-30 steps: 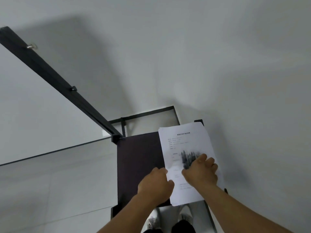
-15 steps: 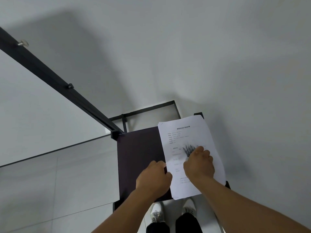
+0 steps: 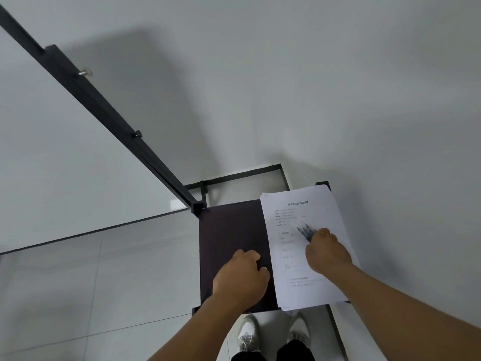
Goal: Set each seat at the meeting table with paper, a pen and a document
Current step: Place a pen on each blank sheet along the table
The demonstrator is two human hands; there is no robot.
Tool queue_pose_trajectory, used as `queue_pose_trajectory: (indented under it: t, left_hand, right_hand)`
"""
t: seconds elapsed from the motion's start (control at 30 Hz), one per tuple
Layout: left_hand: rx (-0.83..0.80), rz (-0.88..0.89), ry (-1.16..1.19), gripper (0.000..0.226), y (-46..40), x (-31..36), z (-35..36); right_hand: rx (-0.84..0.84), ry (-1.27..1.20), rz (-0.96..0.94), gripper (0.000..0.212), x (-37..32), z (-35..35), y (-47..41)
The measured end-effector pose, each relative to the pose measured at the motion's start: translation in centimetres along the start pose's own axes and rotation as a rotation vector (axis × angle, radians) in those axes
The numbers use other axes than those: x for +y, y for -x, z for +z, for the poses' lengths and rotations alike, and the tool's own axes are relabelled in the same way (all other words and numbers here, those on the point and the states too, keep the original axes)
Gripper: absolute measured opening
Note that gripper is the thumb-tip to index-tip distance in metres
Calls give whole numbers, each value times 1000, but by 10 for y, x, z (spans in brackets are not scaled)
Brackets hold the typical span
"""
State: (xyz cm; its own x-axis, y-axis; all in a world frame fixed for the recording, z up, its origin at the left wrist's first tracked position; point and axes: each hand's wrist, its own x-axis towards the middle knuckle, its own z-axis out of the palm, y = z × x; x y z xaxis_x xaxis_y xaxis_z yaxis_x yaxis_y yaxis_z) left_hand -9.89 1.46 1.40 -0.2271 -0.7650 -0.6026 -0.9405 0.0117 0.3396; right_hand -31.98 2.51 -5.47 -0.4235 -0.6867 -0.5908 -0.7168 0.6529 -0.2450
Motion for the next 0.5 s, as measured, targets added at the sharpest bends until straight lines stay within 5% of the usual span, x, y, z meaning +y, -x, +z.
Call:
queue_pose_trajectory:
  t: [0.2, 0.5]
  left_hand:
    - [104, 6, 89, 45, 21, -7, -44]
    - [435, -28, 291, 36, 68, -21, -155]
  right_hand:
    - [-37, -129, -209, 13, -36, -32, 29]
    - [147, -333, -499, 18, -151, -85, 120]
